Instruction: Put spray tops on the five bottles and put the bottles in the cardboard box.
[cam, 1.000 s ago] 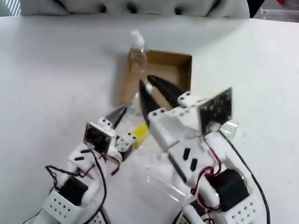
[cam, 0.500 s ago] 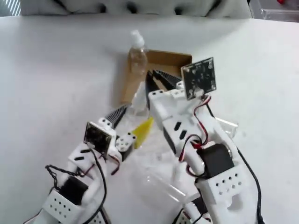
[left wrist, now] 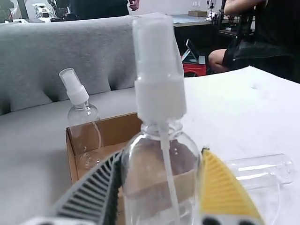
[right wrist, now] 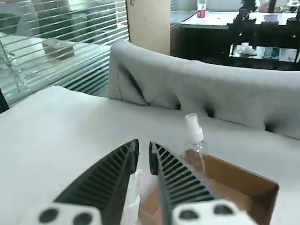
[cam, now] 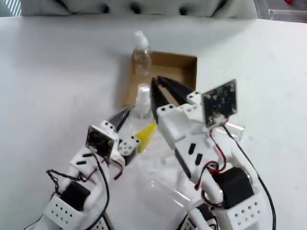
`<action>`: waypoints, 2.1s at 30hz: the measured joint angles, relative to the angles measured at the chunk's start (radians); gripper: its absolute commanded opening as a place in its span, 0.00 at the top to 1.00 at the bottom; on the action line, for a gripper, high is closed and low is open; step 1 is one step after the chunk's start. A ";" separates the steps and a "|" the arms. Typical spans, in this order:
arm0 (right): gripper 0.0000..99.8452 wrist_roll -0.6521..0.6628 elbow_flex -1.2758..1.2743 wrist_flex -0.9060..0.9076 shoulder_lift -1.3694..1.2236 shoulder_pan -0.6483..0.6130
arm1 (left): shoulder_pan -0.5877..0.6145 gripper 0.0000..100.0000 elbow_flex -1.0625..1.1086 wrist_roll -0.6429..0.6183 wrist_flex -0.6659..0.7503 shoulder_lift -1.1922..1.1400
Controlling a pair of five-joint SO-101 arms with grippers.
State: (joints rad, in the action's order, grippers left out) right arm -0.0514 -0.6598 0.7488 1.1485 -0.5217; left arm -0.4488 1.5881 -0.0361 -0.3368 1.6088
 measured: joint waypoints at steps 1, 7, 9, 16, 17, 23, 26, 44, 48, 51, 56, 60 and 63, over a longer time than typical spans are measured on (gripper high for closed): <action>0.98 0.000 0.000 0.003 0.012 0.014 | 0.000 0.98 0.000 0.000 0.000 0.000; 0.98 0.000 -0.078 0.061 0.114 0.078 | 0.054 0.98 -0.020 -0.064 -0.012 0.000; 0.98 0.000 -0.146 0.060 0.133 0.080 | 0.095 0.98 -0.080 -0.137 -0.071 0.000; 0.98 0.000 -0.404 -0.023 0.273 0.052 | 0.164 0.98 -0.196 -0.227 -0.186 0.002; 0.98 0.000 -0.434 -0.035 0.295 0.026 | 0.176 0.98 -0.196 -0.229 -0.173 0.002; 0.98 0.000 -0.566 -0.078 0.417 -0.180 | 0.245 0.98 -0.269 -0.238 -0.117 -0.087; 0.98 0.000 -0.605 -0.081 0.471 -0.207 | 0.281 0.98 -0.365 -0.273 -0.112 -0.239; 0.98 0.000 -0.694 -0.106 0.646 -0.339 | 0.087 0.98 -0.701 -0.284 -0.181 -0.442; 0.98 0.000 -0.694 -0.106 0.646 -0.327 | 0.029 0.98 -0.736 -0.221 -0.275 -0.442; 0.98 0.000 -0.694 -0.106 0.647 -0.282 | 0.017 0.98 -0.738 -0.203 -0.305 -0.442; 0.98 0.003 -0.694 -0.124 0.655 -0.221 | 0.015 0.98 -0.738 -0.196 -0.327 -0.368; 0.98 0.003 -0.694 -0.124 0.655 -0.210 | 0.015 0.98 -0.738 -0.196 -0.368 -0.308; 0.98 0.003 -0.715 -0.124 0.655 -0.209 | 0.015 0.98 -0.738 -0.196 -0.384 -0.299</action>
State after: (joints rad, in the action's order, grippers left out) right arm -0.0483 -1.3748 0.6245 1.8036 -0.7304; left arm -0.4335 0.8500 -0.2325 -0.7204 1.3096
